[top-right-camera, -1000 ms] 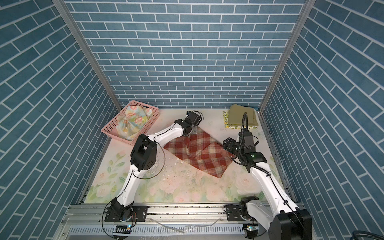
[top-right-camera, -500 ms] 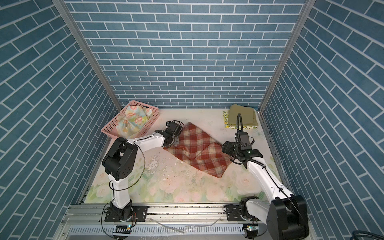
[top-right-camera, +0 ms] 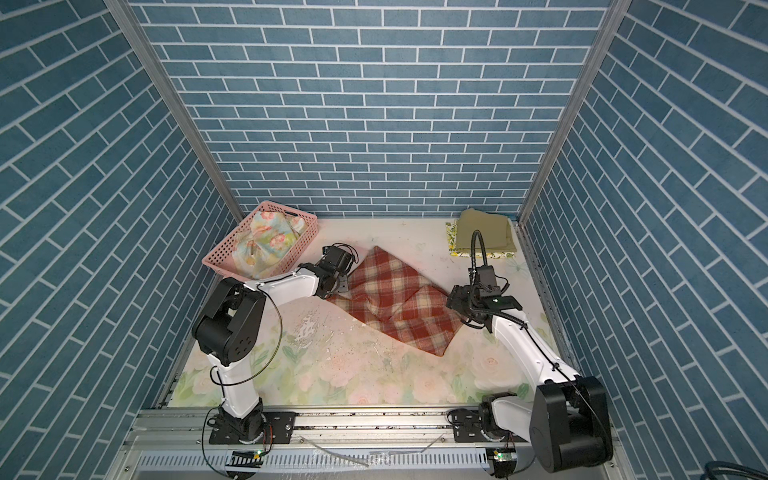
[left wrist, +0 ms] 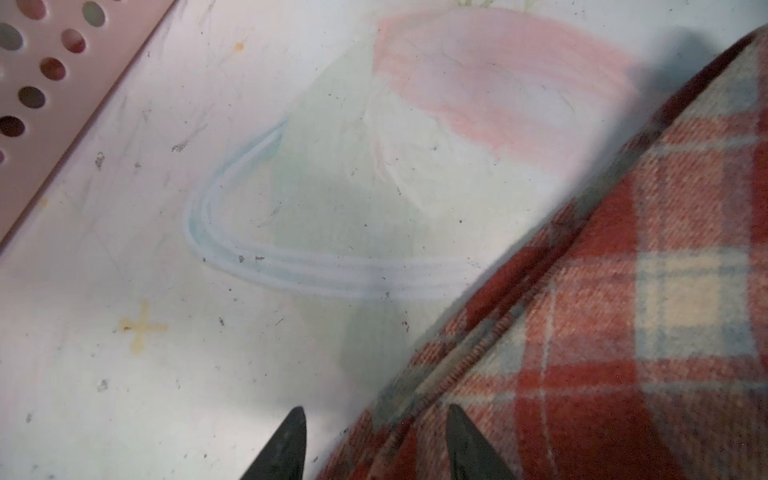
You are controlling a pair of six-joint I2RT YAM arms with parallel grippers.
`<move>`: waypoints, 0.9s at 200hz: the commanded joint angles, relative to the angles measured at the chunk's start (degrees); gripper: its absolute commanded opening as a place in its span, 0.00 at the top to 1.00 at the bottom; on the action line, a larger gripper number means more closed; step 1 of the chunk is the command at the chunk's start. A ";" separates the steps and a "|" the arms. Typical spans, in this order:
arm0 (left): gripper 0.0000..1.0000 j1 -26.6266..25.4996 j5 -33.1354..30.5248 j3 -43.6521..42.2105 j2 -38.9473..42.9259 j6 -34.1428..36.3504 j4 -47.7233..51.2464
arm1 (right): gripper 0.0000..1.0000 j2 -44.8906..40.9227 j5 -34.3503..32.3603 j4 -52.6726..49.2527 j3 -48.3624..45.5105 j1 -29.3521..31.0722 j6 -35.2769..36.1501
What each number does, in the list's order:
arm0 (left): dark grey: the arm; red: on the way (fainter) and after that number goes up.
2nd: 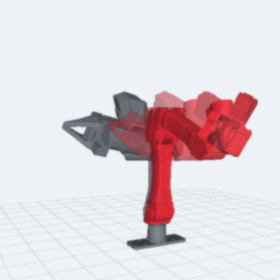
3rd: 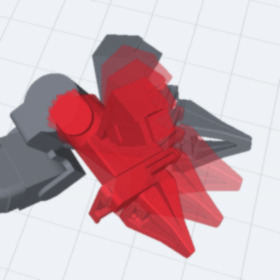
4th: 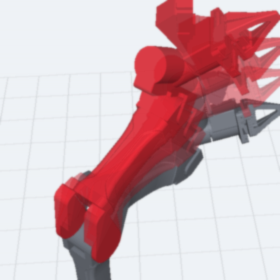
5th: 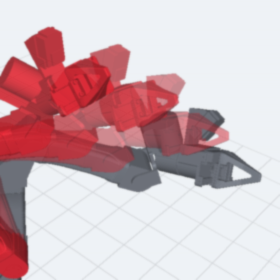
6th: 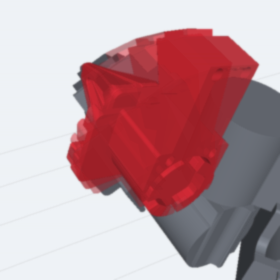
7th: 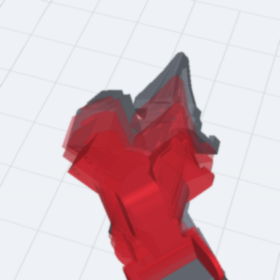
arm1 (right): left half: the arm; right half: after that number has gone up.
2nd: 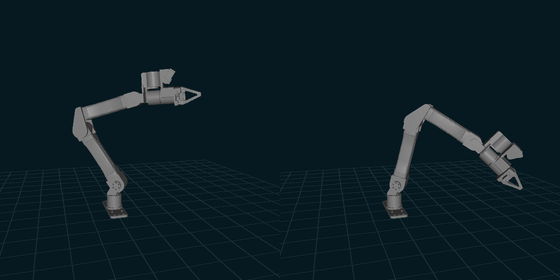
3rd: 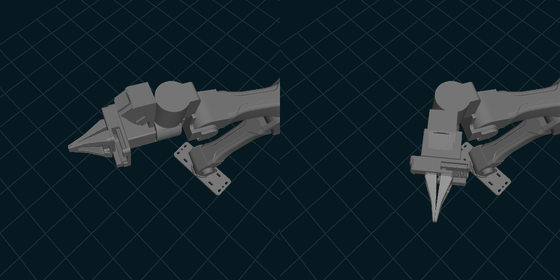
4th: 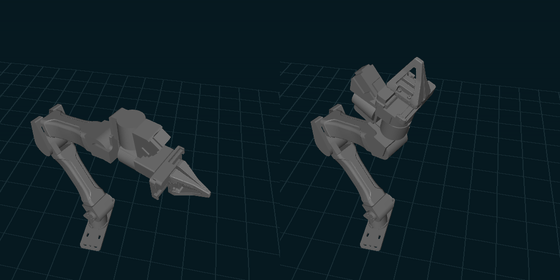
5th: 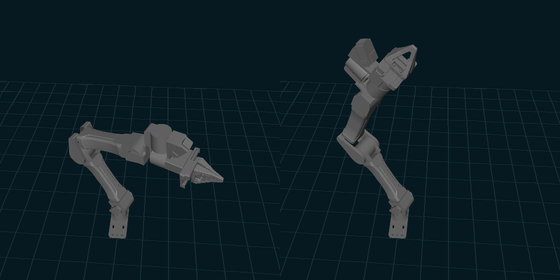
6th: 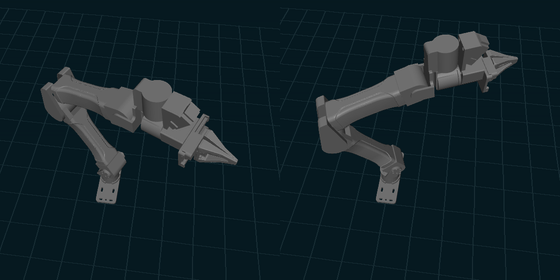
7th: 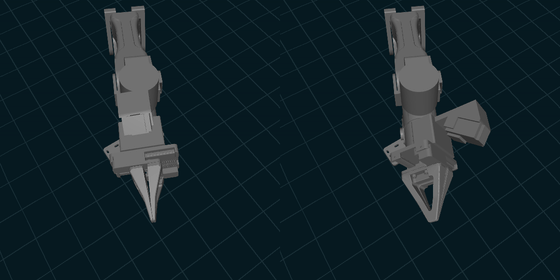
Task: Fold and stack the skirts
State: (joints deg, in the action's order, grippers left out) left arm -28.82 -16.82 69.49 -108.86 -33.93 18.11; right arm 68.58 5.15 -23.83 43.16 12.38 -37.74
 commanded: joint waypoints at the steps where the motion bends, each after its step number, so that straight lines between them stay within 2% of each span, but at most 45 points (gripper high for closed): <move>1: 0.45 0.43 0.91 0.31 0.60 3.06 0.29 | 0.29 2.02 1.45 3.04 -2.19 -0.73 -3.86; 53: 0.46 1.68 3.49 -2.34 -2.61 3.43 -0.39 | 0.29 10.43 4.78 12.77 -2.24 -1.03 -3.55; 97: 0.56 5.05 4.23 -7.07 -0.87 3.63 -0.11 | 0.31 22.46 8.90 20.19 3.06 -0.70 0.09; 139: 0.62 6.56 4.36 -13.15 3.19 2.25 -0.18 | 0.31 36.74 13.15 23.48 16.77 2.01 5.04; 180: 0.65 7.86 5.08 -21.70 10.84 -0.94 -0.07 | 0.31 50.42 17.50 20.37 37.75 5.72 10.02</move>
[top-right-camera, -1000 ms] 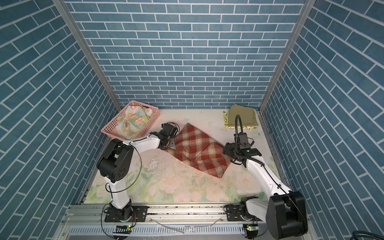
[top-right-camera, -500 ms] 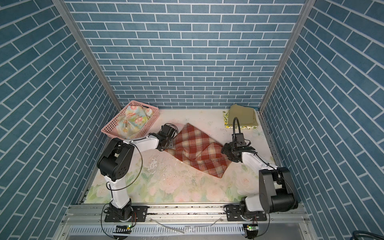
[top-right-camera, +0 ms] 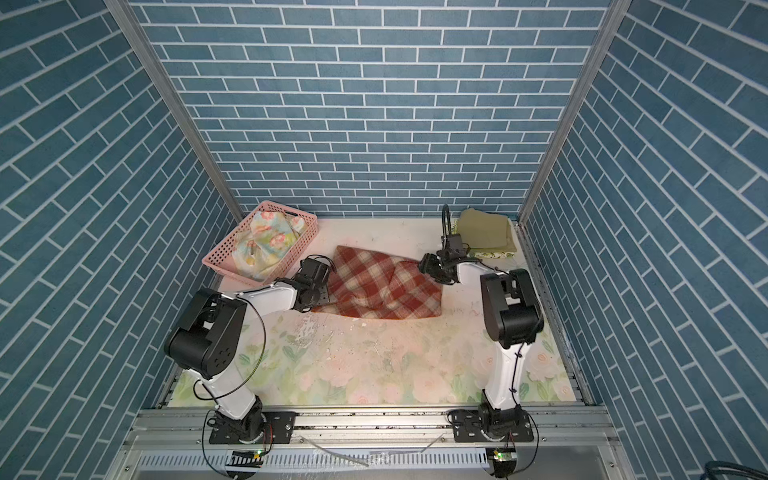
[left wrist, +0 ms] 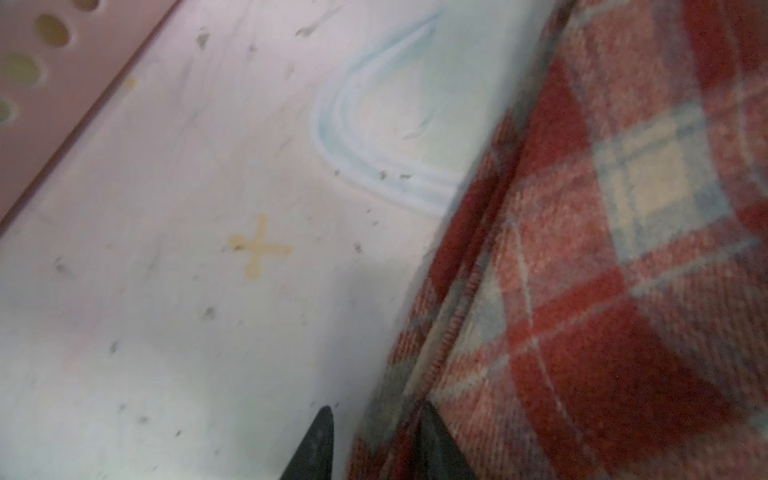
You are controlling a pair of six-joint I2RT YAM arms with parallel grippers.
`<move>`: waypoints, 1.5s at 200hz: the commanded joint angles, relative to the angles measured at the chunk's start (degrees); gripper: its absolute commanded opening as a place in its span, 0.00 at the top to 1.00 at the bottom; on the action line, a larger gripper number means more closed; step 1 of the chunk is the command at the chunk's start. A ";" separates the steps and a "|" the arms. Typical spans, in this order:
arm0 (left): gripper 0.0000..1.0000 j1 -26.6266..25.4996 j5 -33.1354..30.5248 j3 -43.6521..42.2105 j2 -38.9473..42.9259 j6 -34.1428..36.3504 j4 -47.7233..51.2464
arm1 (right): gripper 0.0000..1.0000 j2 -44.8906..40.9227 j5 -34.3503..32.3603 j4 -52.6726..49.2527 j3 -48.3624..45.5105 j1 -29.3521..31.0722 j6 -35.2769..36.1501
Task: Fold and stack the skirts
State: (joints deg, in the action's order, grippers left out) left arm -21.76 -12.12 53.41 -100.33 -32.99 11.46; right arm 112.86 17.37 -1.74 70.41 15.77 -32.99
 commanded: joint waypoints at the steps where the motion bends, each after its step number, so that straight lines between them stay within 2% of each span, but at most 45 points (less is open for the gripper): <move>1: 0.65 0.78 0.49 -5.87 2.50 -1.94 6.56 | 0.31 6.32 5.34 -1.84 11.00 2.38 5.34; 17: 0.65 0.45 1.81 -9.17 5.94 -3.29 6.01 | 0.30 7.79 5.40 -4.88 16.83 2.38 6.94; 35: 0.63 -1.73 0.55 -11.18 8.66 -3.88 7.50 | 0.29 6.68 1.58 -10.57 20.76 2.34 10.08; 65: 0.62 -5.19 -0.19 -12.91 10.57 -4.92 9.93 | 0.29 1.11 -7.71 -15.63 19.46 3.30 12.50; 99: 0.61 -7.06 -0.60 -15.69 12.65 -5.35 11.10 | 0.29 -3.97 -21.39 -19.22 18.00 10.26 13.15; 127: 0.62 -7.38 0.30 -17.86 12.98 -5.26 10.07 | 0.30 -2.43 -30.48 -21.22 20.12 17.51 11.29; 169: 0.63 -8.01 0.95 -18.11 13.06 -5.79 8.82 | 0.30 5.18 -33.38 -21.55 24.41 21.65 8.87; 222: 0.65 -7.96 1.73 -17.73 11.10 -5.68 6.98 | 0.33 15.80 -35.78 -23.43 31.97 23.84 7.00; 230: 0.65 -8.05 1.89 -17.67 10.88 -5.63 6.74 | 0.38 16.85 -35.71 -23.52 32.94 23.97 6.83; 239: 0.65 -8.04 2.01 -17.60 10.60 -5.72 6.64 | 0.52 17.44 -36.03 -24.17 33.89 23.97 6.27; 252: 0.66 -8.04 2.18 -17.57 10.42 -5.78 6.49 | 0.89 15.94 -36.86 -24.48 32.91 23.99 5.42; 257: 0.66 -8.11 2.10 -17.62 10.41 -5.88 6.43 | 1.00 14.74 -37.40 -24.11 31.70 23.99 5.23; 300: 0.67 -8.17 2.26 -17.64 9.47 -6.03 5.52 | 1.00 -0.35 -37.55 -17.95 15.68 21.32 3.35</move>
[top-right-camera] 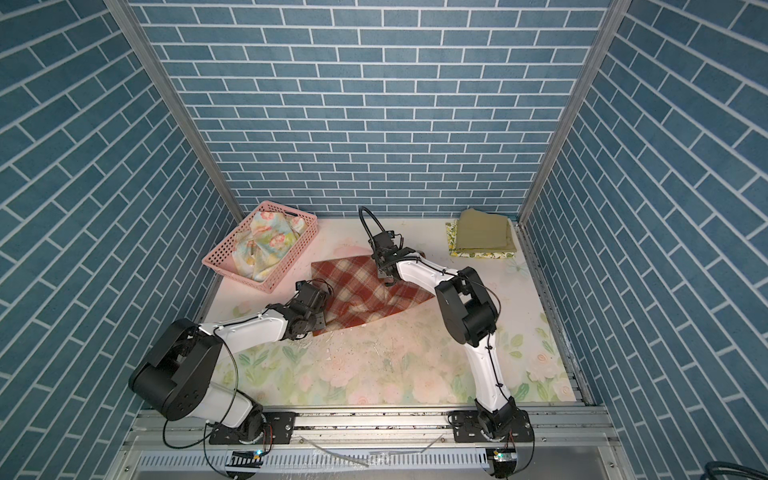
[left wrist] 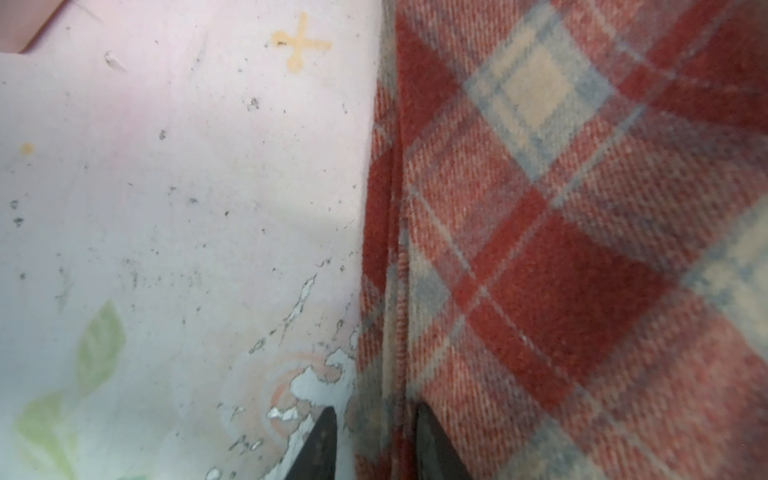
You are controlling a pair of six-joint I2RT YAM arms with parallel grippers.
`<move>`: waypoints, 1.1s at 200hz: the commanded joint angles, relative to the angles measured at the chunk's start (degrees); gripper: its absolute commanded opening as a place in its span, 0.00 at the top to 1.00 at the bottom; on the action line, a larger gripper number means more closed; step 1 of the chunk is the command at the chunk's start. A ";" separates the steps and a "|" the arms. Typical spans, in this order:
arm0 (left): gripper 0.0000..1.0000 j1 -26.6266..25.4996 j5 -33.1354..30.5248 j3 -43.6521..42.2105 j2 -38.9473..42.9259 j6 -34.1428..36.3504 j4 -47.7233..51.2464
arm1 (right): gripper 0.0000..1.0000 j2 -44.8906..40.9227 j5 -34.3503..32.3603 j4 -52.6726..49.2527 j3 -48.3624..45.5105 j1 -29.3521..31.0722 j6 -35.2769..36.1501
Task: Fold and stack the skirts
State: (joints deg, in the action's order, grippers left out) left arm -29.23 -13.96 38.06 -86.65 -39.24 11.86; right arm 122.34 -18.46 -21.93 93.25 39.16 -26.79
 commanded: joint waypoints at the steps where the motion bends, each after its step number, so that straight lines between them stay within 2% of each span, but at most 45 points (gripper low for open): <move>1: 0.67 -0.67 4.10 -2.34 -4.22 0.22 5.12 | 1.00 -10.15 -1.57 2.38 -7.58 -2.11 -2.93; 67: 0.67 -0.65 5.08 -2.42 -5.45 0.22 3.72 | 1.00 -26.99 5.39 12.43 -35.21 -8.77 -10.91; 75: 0.68 -0.66 5.12 -2.33 -5.59 0.31 3.70 | 0.86 -28.95 5.59 13.62 -38.15 -9.05 -11.75; 89: 0.68 -0.65 5.23 -2.03 -5.93 0.52 3.83 | 0.50 -32.61 5.02 14.86 -42.42 -9.17 -12.21; 97: 0.68 -0.65 5.34 -2.03 -6.13 0.56 3.72 | 0.40 -34.51 4.70 14.80 -43.98 -9.34 -12.57; 102: 0.68 -0.65 5.41 -2.03 -6.15 0.49 3.62 | 0.37 -35.46 5.02 14.73 -44.72 -9.52 -12.74; 143: 0.68 -0.65 5.57 -1.98 -5.69 0.86 4.48 | 0.35 -38.41 12.63 15.19 -45.40 -12.77 -14.73; 178: 0.70 -0.65 3.97 -2.47 -2.04 0.80 7.14 | 0.34 -35.11 20.34 16.36 -42.02 -15.90 -14.15; 197: 0.76 -0.41 3.67 -2.32 -0.44 0.53 8.46 | 0.34 -32.35 22.76 16.10 -39.32 -16.86 -12.49; 220: 0.90 0.67 5.10 -2.57 0.93 0.22 8.87 | 0.34 -29.07 24.41 17.43 -37.42 -17.75 -12.02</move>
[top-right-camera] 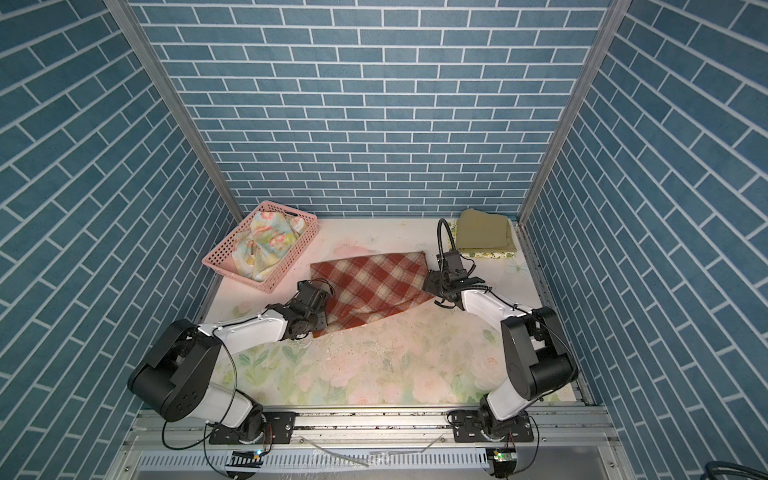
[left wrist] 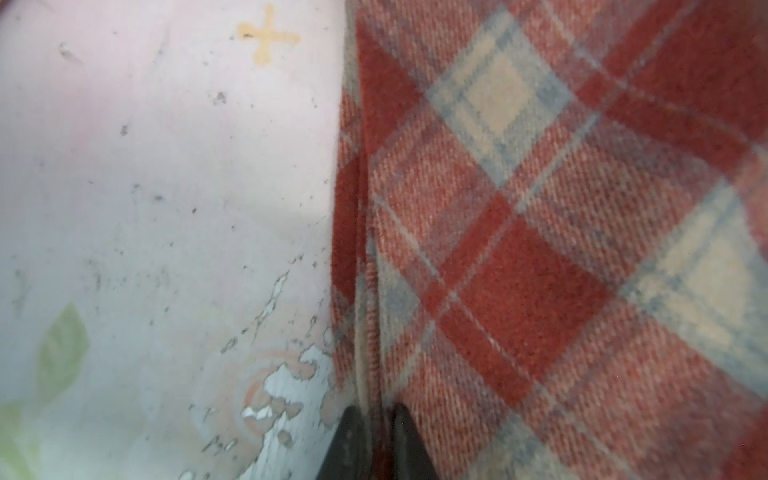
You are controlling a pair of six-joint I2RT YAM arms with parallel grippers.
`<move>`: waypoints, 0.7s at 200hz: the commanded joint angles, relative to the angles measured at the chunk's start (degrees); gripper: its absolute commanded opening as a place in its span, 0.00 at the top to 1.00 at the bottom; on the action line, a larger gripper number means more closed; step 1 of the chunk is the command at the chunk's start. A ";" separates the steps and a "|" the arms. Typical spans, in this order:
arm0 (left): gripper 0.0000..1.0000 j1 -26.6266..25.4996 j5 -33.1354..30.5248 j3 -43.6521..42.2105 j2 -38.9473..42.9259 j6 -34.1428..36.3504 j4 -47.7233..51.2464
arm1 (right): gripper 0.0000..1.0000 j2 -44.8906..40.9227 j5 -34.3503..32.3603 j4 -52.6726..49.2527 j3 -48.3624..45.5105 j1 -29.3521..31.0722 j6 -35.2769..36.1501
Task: Fold and stack the skirts
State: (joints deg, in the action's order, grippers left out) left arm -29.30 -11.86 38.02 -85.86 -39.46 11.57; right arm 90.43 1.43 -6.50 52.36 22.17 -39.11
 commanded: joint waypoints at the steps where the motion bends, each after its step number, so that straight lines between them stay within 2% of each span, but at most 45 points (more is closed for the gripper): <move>1: 0.90 0.74 3.08 -2.56 0.20 0.40 9.16 | 0.34 3.00 4.84 2.01 3.64 -0.83 0.33; 20: 0.92 1.60 3.63 -2.11 1.71 0.51 10.56 | 0.36 5.45 6.23 2.30 6.02 -1.07 0.44; 28: 0.93 1.85 2.95 -1.75 2.67 0.69 11.74 | 0.40 6.21 6.51 2.69 6.58 -1.08 0.28; 40: 0.95 2.63 2.46 -1.40 4.46 1.07 13.05 | 0.53 7.39 7.06 2.77 7.68 -1.08 0.22; 54: 0.95 3.69 2.41 -1.28 6.14 1.57 14.35 | 0.76 8.64 7.95 2.59 8.79 -1.13 0.10; 73: 0.95 5.27 2.27 -0.83 7.98 2.24 16.07 | 1.00 8.88 7.82 2.88 9.23 -1.30 0.09; 84: 0.90 6.13 2.42 -0.69 8.90 2.54 16.63 | 1.00 8.80 7.63 2.40 9.83 -1.51 0.37; 115: 0.63 6.70 3.17 0.02 10.90 2.37 18.47 | 1.00 8.24 7.66 2.03 10.68 -1.85 0.95; 140: 0.57 6.70 5.29 -0.01 12.35 1.32 19.27 | 1.00 7.52 7.81 2.20 10.16 -1.83 1.37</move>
State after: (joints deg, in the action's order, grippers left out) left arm -22.92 -8.19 37.67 -75.02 -37.65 27.44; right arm 99.11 8.86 -4.10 60.55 20.53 -38.72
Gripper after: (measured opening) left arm 0.413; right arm 0.044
